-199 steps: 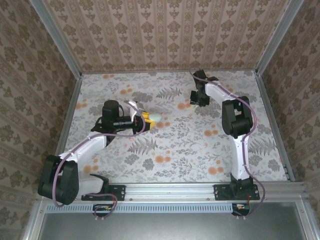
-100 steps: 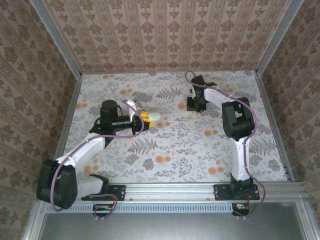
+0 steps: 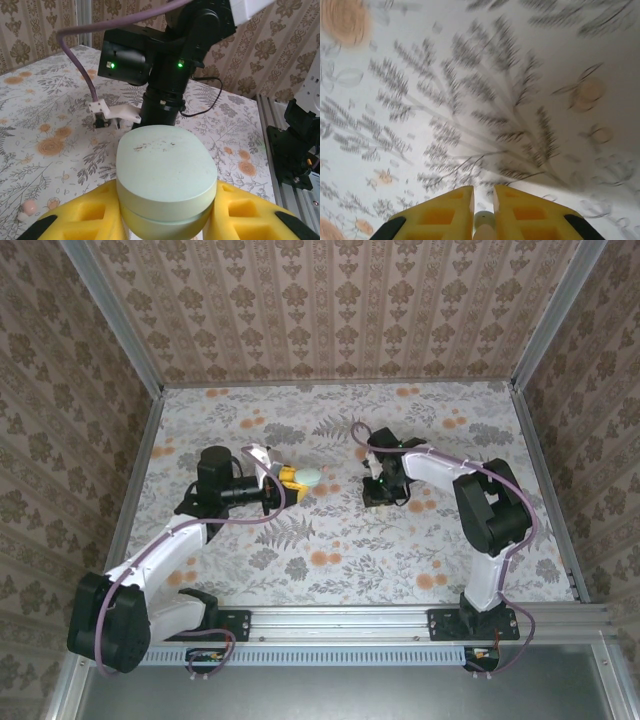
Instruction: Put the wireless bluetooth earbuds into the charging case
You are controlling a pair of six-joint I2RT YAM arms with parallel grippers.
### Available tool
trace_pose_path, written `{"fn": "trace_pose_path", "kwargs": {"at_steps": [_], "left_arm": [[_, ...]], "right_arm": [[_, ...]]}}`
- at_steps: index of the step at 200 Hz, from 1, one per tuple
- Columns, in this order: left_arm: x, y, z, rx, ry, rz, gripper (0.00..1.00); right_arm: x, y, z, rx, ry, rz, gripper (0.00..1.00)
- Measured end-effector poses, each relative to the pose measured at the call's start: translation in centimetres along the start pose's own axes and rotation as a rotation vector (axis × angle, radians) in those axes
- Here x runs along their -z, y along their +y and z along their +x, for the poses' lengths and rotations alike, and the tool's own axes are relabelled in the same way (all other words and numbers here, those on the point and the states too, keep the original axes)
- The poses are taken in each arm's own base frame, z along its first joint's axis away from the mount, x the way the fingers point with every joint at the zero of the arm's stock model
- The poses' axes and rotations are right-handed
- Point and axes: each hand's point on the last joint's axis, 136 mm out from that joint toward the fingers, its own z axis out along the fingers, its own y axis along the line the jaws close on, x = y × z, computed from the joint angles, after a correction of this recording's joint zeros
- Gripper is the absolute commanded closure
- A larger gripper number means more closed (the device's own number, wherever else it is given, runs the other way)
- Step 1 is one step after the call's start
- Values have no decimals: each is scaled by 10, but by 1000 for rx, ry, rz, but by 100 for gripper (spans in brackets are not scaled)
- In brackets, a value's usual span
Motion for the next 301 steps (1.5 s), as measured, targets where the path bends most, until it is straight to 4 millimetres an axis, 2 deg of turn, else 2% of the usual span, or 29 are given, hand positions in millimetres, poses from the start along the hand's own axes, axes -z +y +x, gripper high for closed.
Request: {"fn": "trace_pose_path", "kwargs": {"at_steps": [55, 83, 115, 134, 150, 179, 201, 229, 258, 301], "left_arm": [[-2, -2, 1, 1, 3, 6, 98], [-1, -1, 2, 8, 9, 0, 98], [2, -5, 0, 2, 10, -3, 98], [3, -6, -1, -3, 7, -3, 98], [3, -6, 0, 0, 9, -3, 98], [2, -8, 3, 6, 15, -1, 98], [1, -9, 3, 7, 17, 4, 98], [1, -10, 4, 8, 18, 5, 98], [3, -11, 4, 6, 17, 2, 98], [4, -12, 4, 0, 16, -3, 98]], "right_arm": [[-5, 13, 9, 44, 22, -1, 64], [2, 16, 7, 17, -1, -6, 66], [36, 25, 2, -29, -108, -42, 74], [45, 25, 9, -86, -143, -61, 79], [39, 22, 20, -141, -139, -68, 81], [15, 16, 47, -227, -82, -57, 85], [2, 14, 55, -268, -55, -52, 86], [-9, 11, 54, -306, -45, -46, 87], [-11, 10, 51, -318, -50, -39, 87], [-4, 18, 24, -306, -86, -50, 87]]}}
